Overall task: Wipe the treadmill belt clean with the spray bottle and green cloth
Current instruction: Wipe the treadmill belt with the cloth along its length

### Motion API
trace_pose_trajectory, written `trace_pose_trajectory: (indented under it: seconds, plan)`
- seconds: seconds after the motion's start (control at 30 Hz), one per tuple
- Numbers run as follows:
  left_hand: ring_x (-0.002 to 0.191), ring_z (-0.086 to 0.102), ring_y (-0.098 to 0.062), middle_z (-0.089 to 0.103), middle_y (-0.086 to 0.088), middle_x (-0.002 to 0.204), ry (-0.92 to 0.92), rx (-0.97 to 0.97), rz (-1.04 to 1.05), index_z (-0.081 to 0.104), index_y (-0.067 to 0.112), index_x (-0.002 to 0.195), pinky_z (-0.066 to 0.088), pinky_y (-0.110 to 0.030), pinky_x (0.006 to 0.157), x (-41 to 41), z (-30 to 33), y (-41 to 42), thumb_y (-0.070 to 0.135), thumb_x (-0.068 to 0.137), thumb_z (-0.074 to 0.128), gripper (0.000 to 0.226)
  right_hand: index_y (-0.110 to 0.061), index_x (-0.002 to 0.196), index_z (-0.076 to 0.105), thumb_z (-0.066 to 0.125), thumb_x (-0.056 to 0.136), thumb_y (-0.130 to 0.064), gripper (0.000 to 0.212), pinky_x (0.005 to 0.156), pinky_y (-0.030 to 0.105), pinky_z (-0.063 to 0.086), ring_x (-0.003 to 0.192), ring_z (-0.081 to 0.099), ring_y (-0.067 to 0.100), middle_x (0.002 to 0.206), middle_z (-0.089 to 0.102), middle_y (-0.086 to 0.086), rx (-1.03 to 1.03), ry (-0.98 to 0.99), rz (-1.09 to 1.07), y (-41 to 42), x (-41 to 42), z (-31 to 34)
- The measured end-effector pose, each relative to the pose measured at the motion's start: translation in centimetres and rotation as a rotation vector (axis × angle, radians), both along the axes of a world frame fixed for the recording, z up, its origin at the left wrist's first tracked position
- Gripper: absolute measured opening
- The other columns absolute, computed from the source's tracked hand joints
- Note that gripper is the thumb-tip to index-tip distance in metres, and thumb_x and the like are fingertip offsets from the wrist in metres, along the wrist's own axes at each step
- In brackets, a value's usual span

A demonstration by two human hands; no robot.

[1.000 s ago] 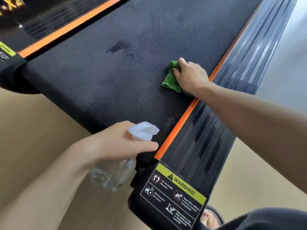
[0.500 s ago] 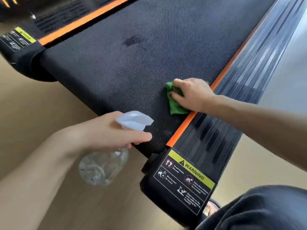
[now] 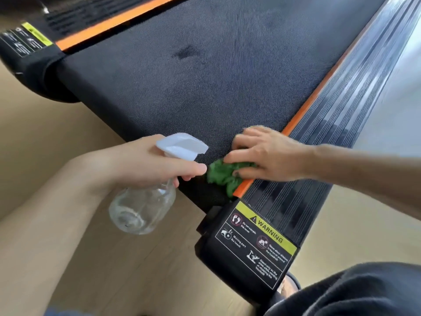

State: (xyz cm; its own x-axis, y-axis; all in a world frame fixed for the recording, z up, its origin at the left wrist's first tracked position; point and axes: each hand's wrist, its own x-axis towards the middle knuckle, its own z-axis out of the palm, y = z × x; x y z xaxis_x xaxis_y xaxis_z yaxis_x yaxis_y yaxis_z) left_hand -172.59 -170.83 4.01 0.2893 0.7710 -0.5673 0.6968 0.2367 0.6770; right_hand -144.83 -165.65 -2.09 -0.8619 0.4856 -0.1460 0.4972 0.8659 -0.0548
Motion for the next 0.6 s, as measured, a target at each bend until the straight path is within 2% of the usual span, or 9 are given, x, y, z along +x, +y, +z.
trace_pose_trajectory:
  seconds: [0.1,0.17,0.23,0.33,0.4,0.5,0.6]
  plan:
    - [0.086,0.074,-0.017,0.077,-0.006,0.097,-0.013,-0.004,-0.002,0.077,0.015,0.086,0.051,-0.025,0.069,-0.3,0.1,-0.2,0.054,0.085,0.076,0.039,-0.038,0.131,0.042,0.027,0.095,-0.063,0.046,0.089,0.052,0.05,0.105,0.05,0.023,0.111,0.046,0.0,0.02,-0.088,-0.204,4.7,2.9,0.4]
    - [0.086,0.074,-0.015,0.077,-0.003,0.098,-0.033,0.007,0.007,0.077,0.016,0.087,0.051,-0.026,0.069,-0.7,0.2,-0.4,0.052,0.087,0.076,0.037,-0.039,0.13,0.038,0.023,0.091,-0.068,0.051,0.088,0.055,0.05,0.108,0.05,0.028,0.108,0.046,-0.001,0.011,-0.068,-0.355,6.5,4.1,0.3]
    - [0.088,0.075,-0.017,0.078,-0.002,0.097,-0.035,0.019,0.032,0.078,0.017,0.088,0.053,-0.027,0.07,-1.2,0.3,-0.5,0.053,0.086,0.076,0.036,-0.036,0.127,0.041,0.025,0.093,-0.065,0.048,0.087,0.054,0.051,0.11,0.052,0.03,0.108,0.05,0.0,0.029,-0.057,-0.415,5.8,3.5,-0.1]
    - [0.076,0.075,-0.011,0.079,-0.001,0.088,-0.06,0.038,0.126,0.078,0.015,0.097,0.051,-0.016,0.059,-1.9,-0.1,-0.4,0.049,0.085,0.08,0.036,-0.028,0.119,0.049,0.027,0.095,-0.055,0.043,0.084,0.048,0.051,0.102,0.057,0.024,0.104,0.055,-0.002,-0.01,0.03,-0.324,1.5,-0.2,-1.5]
    - [0.075,0.074,-0.009,0.08,0.0,0.09,-0.063,0.045,0.196,0.076,0.013,0.104,0.048,-0.01,0.052,-2.3,-0.4,-0.2,0.046,0.085,0.082,0.039,-0.028,0.113,0.052,0.032,0.098,-0.052,0.035,0.082,0.044,0.048,0.095,0.058,0.019,0.097,0.057,-0.007,-0.061,0.083,-0.205,-1.9,-3.1,-1.6]
    - [0.082,0.076,-0.01,0.081,0.002,0.092,-0.029,0.06,0.197,0.077,0.017,0.104,0.048,-0.01,0.053,-2.6,-0.8,0.3,0.053,0.084,0.082,0.042,-0.028,0.108,0.058,0.042,0.099,-0.049,0.028,0.078,0.039,0.042,0.084,0.051,0.016,0.089,0.053,-0.009,-0.072,0.109,-0.004,-4.9,-5.7,-1.9]
    - [0.081,0.076,-0.01,0.081,0.003,0.092,-0.027,0.062,0.193,0.077,0.017,0.103,0.047,-0.009,0.052,-2.5,-0.8,0.3,0.053,0.085,0.081,0.04,-0.028,0.108,0.059,0.046,0.099,-0.05,0.028,0.078,0.034,0.039,0.086,0.045,0.014,0.093,0.051,-0.009,-0.065,0.092,0.129,-4.2,-5.5,-1.5]
